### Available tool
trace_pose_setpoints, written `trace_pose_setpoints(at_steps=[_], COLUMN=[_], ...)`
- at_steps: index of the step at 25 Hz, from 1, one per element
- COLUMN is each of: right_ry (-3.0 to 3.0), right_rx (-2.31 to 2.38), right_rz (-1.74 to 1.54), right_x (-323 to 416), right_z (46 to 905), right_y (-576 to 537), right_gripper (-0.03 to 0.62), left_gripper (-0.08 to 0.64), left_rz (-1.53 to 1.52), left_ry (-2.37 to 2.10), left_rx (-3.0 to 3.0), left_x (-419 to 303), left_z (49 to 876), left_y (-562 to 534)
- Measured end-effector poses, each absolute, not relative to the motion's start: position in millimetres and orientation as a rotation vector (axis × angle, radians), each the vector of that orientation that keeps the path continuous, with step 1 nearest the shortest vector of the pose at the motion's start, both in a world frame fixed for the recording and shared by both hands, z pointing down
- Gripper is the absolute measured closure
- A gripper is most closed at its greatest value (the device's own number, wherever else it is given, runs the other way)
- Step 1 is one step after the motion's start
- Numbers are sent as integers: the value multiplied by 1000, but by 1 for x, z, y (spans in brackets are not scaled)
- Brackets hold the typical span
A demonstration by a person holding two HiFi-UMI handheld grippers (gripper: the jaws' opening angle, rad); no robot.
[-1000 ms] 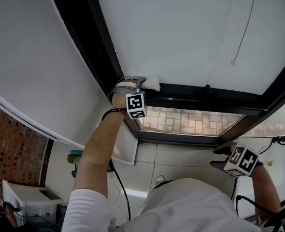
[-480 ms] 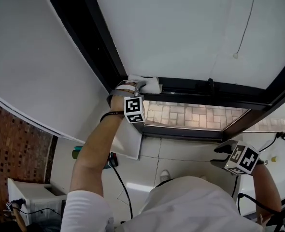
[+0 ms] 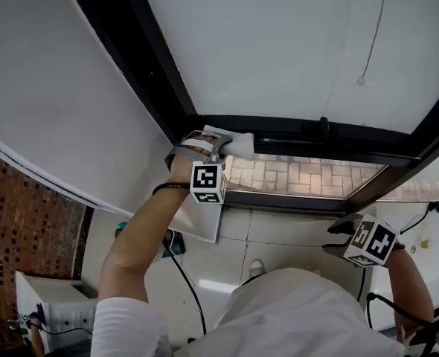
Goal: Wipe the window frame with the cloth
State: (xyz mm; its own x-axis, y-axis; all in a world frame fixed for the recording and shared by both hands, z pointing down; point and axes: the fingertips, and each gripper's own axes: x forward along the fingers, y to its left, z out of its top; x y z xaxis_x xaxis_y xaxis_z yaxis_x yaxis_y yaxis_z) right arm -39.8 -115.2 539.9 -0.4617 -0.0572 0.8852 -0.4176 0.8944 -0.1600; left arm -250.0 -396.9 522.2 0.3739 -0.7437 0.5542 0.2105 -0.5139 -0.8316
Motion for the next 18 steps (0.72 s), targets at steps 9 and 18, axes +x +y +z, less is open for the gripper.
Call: trace_pose_setpoints(at_steps=[9, 18], right_ry=[-2033, -2045], right_rx=[353, 412], right_rz=[429, 487], right_x=[-29, 0], right_z=[541, 547], right_y=[-117, -109], right_gripper=[416, 416], left_gripper=[471, 471], left_rz=[-1180, -1349], left_ry=[596, 580], left_rx=[-1745, -1731], left_x=[-173, -137], left_z=[465, 524], left_y=[-423, -454])
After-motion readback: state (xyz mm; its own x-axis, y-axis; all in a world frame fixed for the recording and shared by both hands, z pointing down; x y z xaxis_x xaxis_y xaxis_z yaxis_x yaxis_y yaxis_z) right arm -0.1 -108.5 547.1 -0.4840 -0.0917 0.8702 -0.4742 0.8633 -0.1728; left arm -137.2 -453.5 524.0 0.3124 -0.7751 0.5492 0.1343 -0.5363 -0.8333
